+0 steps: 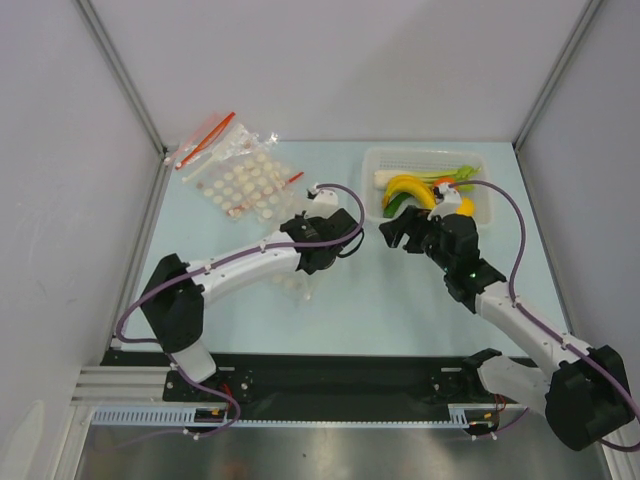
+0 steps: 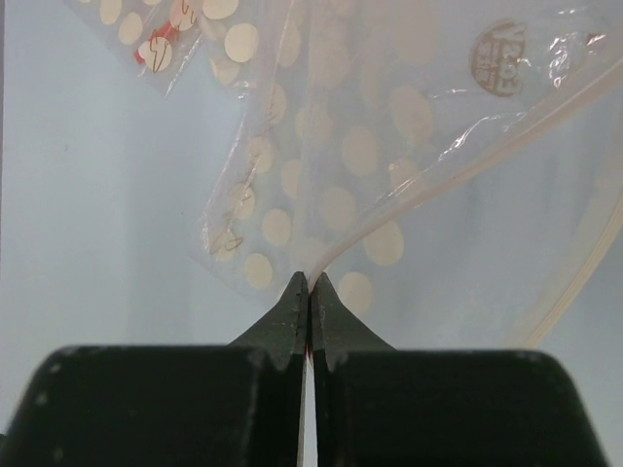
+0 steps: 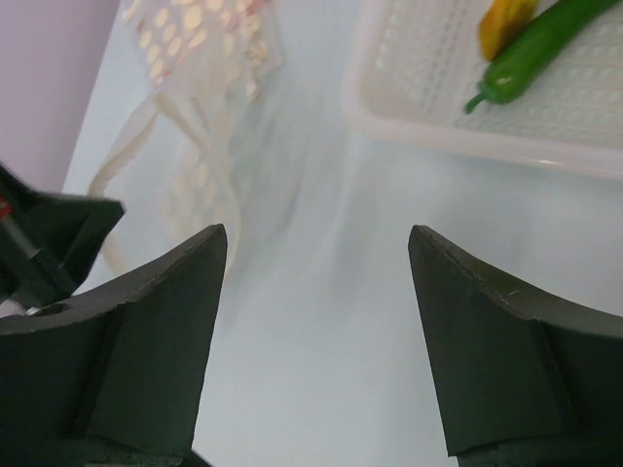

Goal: Place the food in the zip-top bag and seal the zipper
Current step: Pick up the fake fruit from the bin.

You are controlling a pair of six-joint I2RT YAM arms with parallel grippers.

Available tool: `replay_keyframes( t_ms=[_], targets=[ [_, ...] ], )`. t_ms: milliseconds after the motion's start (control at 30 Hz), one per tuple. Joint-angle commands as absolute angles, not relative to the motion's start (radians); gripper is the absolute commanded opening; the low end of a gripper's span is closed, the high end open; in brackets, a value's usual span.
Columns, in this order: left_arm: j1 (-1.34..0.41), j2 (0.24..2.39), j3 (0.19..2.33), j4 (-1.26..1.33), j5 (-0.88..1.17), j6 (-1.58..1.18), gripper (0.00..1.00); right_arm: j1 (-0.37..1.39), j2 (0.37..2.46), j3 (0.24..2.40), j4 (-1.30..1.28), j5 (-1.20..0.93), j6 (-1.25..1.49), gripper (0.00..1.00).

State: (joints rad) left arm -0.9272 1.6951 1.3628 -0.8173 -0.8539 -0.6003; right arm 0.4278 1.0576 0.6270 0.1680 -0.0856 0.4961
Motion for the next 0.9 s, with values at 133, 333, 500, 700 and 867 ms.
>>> replay_keyframes(
  t_ms=[133, 333, 500, 700, 867],
  targets=[
    [-0.93, 1.638, 1.365, -0.811, -0.916, -0.658, 0.0, 0.382, 1.084, 0.718, 0.187, 0.146, 0.295, 0.82],
    [-0.93, 1.634, 1.367, -0.821, -0.91, -0.669, 0.0, 0.362, 1.239, 0.928, 0.1, 0.173, 0.095, 0.83],
    [-0.93, 1.631, 1.368, -0.813, -0.89, -0.664, 0.01, 0.325, 1.394, 1.063, 0.037, 0.204, -0.038, 0.81],
    [-0.93, 1.611, 1.365, -0.819, -0.885, -0.669, 0.0, 0.318, 1.598, 1.153, 0.048, 0.326, -0.17, 0.79],
    [-0.93, 1.595, 1.359, -0.811, -0.871, -0.663, 0.0, 0.316, 1.741, 1.242, 0.031, 0.35, -0.21, 0.8]
  ],
)
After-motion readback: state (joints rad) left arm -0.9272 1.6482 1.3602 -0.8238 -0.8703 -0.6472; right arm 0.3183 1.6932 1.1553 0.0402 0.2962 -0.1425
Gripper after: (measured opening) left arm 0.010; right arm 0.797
